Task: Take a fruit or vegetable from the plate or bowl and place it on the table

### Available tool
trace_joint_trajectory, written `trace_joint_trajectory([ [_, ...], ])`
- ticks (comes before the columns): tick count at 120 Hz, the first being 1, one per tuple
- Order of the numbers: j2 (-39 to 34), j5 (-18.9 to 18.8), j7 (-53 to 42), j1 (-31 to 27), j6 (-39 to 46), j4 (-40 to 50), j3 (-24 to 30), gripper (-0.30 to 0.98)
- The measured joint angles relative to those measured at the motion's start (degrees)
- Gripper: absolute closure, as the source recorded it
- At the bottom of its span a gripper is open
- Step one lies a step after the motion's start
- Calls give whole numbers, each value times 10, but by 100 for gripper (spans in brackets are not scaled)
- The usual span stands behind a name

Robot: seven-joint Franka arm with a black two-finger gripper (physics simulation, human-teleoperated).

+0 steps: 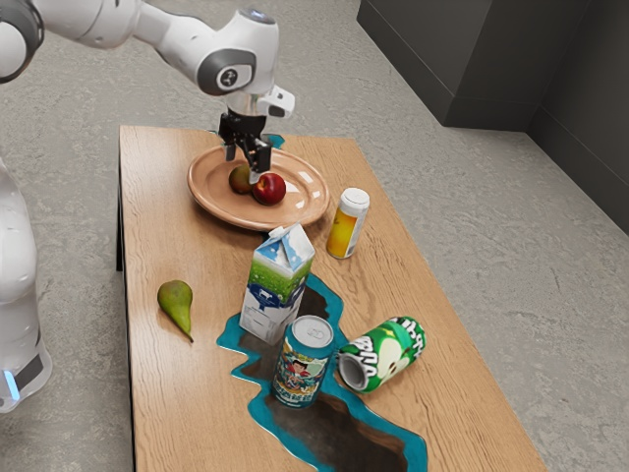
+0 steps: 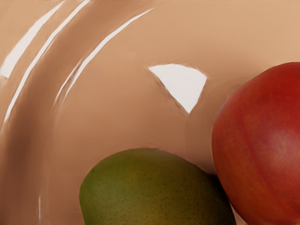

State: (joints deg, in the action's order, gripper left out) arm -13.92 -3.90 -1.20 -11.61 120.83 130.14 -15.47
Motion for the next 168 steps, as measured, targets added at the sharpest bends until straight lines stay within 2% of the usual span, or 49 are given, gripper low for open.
trace_joint_trajectory([
  [91,9,2,15,-1,27,19,-14,-2],
  [117,10,4,19,0,26,17,-18,9],
  [140,7,4,22,0,11,11,-18,41],
  [168,-22,3,29,0,-11,4,-17,43],
])
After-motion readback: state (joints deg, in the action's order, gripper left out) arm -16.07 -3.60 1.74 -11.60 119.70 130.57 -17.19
